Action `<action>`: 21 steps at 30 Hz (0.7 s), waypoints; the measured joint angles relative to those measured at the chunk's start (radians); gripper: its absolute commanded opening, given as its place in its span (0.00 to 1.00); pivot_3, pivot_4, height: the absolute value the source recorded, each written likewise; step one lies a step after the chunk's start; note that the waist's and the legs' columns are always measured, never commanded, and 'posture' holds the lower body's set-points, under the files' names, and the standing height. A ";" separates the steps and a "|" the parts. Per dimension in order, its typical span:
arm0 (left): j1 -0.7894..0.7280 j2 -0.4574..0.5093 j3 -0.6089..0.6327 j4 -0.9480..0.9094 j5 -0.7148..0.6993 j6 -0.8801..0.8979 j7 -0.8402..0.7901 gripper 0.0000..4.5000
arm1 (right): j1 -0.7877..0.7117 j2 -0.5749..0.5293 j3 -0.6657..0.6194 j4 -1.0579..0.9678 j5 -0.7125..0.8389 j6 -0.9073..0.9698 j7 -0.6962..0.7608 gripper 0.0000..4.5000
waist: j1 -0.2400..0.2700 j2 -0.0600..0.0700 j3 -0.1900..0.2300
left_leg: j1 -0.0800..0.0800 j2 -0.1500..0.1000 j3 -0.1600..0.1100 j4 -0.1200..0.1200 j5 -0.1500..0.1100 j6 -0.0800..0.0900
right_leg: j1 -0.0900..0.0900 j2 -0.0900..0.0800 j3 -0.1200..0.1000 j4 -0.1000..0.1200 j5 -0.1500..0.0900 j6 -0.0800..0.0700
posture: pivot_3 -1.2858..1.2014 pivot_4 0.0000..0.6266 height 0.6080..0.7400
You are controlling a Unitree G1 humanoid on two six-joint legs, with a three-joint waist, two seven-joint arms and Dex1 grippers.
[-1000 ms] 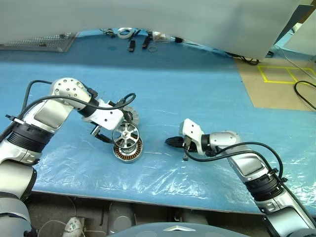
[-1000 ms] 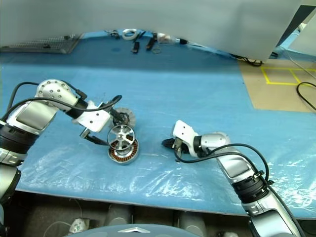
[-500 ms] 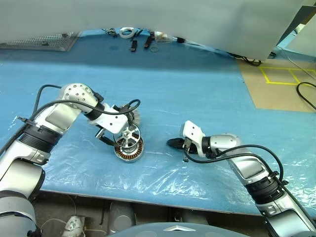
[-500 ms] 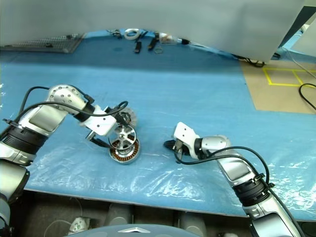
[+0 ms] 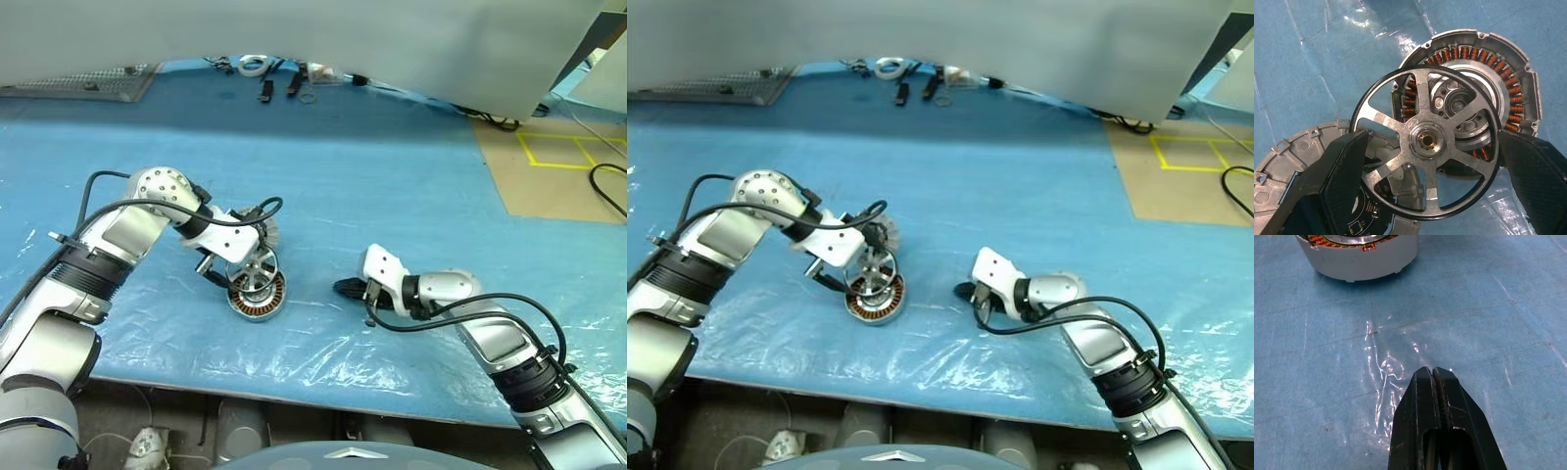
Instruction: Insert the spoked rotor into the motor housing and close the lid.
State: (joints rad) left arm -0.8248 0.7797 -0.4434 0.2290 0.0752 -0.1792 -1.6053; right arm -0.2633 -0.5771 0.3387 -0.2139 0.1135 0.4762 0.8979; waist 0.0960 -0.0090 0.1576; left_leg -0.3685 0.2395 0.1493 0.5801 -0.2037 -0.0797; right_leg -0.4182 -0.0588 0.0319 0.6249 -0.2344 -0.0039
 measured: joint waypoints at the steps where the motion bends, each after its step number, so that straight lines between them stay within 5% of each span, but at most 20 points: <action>1: -0.001 0.000 0.001 0.006 0.001 0.000 0.000 0.99 | 0.000 -0.001 0.000 0.000 -0.001 0.000 0.000 0.00 | 0.000 0.000 0.000 | 0.000 0.000 0.000 0.000 0.000 0.000 | 0.000 0.000 0.000 0.000 0.000 0.000 | 0.52 0.24 1.00; 7: -0.001 -0.004 0.001 0.004 0.004 0.005 0.000 0.99 | 0.001 -0.006 0.000 -0.002 -0.010 0.003 -0.001 0.00 | 0.000 0.001 0.000 | 0.001 0.000 0.000 0.000 0.000 0.000 | 0.000 0.000 0.000 0.000 0.000 0.000 | 0.52 0.24 1.00; 11: 0.000 -0.005 0.001 0.002 0.010 0.005 0.000 0.72 | 0.001 -0.006 0.000 -0.002 -0.015 0.004 -0.002 0.00 | 0.000 0.001 0.000 | 0.000 0.000 0.000 0.000 0.000 0.000 | 0.000 0.000 0.000 0.000 0.000 0.000 | 0.52 0.24 1.00; 14: 0.003 -0.020 0.000 0.002 0.029 0.015 0.022 0.72 | 0.001 -0.006 0.000 -0.003 -0.015 0.004 -0.002 0.00 | 0.000 0.000 0.000 | 0.000 0.000 0.000 0.000 0.000 0.000 | 0.000 0.000 0.000 0.000 0.000 0.000 | 0.52 0.24 1.00; 17: 0.004 -0.023 -0.001 0.001 0.029 0.018 0.013 0.61 | 0.001 -0.008 0.001 -0.003 -0.020 0.004 -0.002 0.00 | 0.000 0.000 0.000 | 0.000 0.000 0.000 0.000 0.000 0.000 | 0.000 0.000 0.000 0.000 0.000 0.000 | 0.52 0.24 1.00; 21: 0.004 -0.018 0.010 -0.006 0.029 0.018 0.017 0.33 | 0.001 -0.010 0.002 -0.003 -0.024 0.007 -0.002 0.00 | 0.000 0.001 0.000 | 0.000 0.000 0.000 0.000 0.000 0.000 | 0.000 0.000 0.000 0.000 0.000 0.000 | 0.52 0.24 1.00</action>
State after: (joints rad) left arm -0.8212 0.7613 -0.4336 0.2230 0.1044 -0.1614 -1.5882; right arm -0.2626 -0.5874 0.3405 -0.2173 0.0899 0.4828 0.8963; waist 0.0957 -0.0083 0.1572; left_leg -0.3682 0.2395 0.1493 0.5798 -0.2038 -0.0798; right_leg -0.4179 -0.0588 0.0319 0.6244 -0.2344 -0.0039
